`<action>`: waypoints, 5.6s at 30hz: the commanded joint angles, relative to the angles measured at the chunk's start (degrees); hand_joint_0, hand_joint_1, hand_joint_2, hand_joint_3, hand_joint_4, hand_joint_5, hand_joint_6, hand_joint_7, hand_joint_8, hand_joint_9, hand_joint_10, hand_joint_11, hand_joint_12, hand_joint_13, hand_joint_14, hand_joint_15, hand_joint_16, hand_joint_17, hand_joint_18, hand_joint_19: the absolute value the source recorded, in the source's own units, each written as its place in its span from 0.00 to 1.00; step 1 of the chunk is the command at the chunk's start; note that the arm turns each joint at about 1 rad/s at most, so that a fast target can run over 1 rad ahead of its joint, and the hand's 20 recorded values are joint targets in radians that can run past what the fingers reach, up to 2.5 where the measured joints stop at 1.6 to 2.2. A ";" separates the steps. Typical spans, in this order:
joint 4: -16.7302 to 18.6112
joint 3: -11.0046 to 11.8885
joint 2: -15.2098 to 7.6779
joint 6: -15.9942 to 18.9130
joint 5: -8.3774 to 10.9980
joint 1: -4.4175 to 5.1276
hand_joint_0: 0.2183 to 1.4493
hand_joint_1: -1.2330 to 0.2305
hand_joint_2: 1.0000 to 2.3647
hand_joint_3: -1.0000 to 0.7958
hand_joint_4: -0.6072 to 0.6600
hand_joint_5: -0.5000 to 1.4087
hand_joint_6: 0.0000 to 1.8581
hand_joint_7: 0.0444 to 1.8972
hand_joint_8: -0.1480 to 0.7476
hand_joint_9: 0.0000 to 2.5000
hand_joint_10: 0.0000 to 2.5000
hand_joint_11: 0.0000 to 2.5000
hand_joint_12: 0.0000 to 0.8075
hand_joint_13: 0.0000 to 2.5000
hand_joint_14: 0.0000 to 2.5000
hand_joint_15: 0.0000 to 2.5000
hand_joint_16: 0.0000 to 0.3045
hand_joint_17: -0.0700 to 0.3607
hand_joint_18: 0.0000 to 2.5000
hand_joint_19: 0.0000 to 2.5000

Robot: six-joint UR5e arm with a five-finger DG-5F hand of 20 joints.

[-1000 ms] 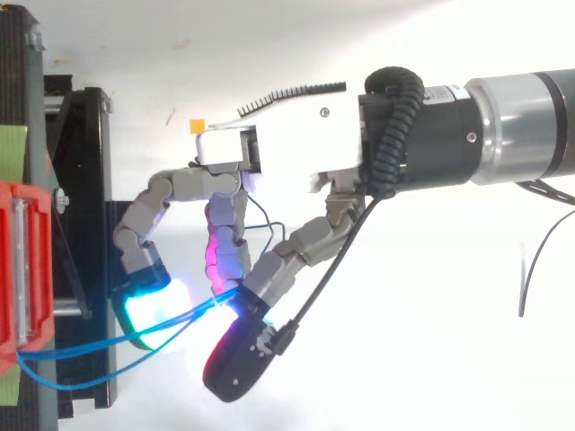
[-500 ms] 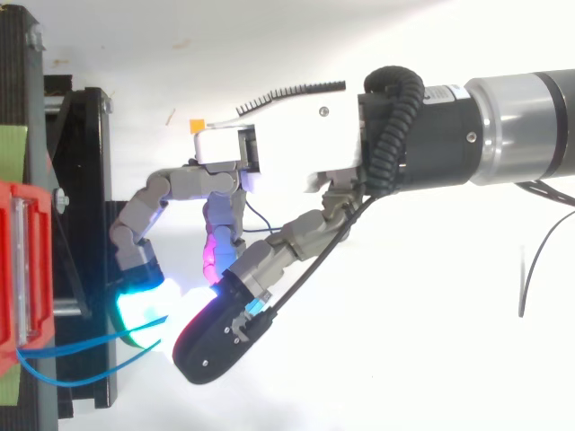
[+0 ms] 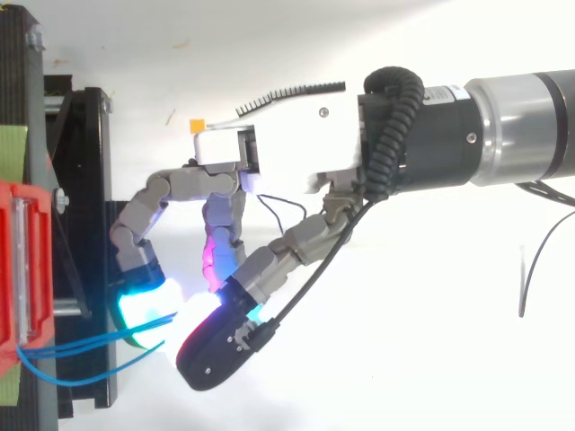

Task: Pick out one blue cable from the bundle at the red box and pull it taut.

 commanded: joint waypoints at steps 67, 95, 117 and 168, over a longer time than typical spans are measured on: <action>-0.20 0.45 0.00 0.00 -0.61 -0.24 0.40 0.26 0.01 0.38 0.43 0.18 0.50 0.45 0.48 0.54 0.01 0.34 0.49 0.45 0.01 0.27 0.17 0.44 0.35 0.30; 0.06 0.54 0.00 0.00 -0.61 -0.33 0.43 0.21 0.00 0.28 0.37 0.20 0.50 0.49 0.47 0.58 0.01 0.35 0.48 0.47 0.01 0.27 0.16 0.42 0.35 0.30; -0.20 0.45 0.00 0.00 -0.79 -0.50 0.25 0.37 0.00 0.28 0.52 0.22 0.46 0.47 0.50 0.61 0.01 0.34 0.51 0.48 0.01 0.27 0.19 0.46 0.36 0.30; -0.29 0.36 0.00 0.00 -0.79 -0.59 0.52 0.22 0.00 0.32 0.26 0.21 0.52 0.57 0.45 0.59 0.01 0.37 0.46 0.43 0.01 0.27 0.17 0.43 0.29 0.29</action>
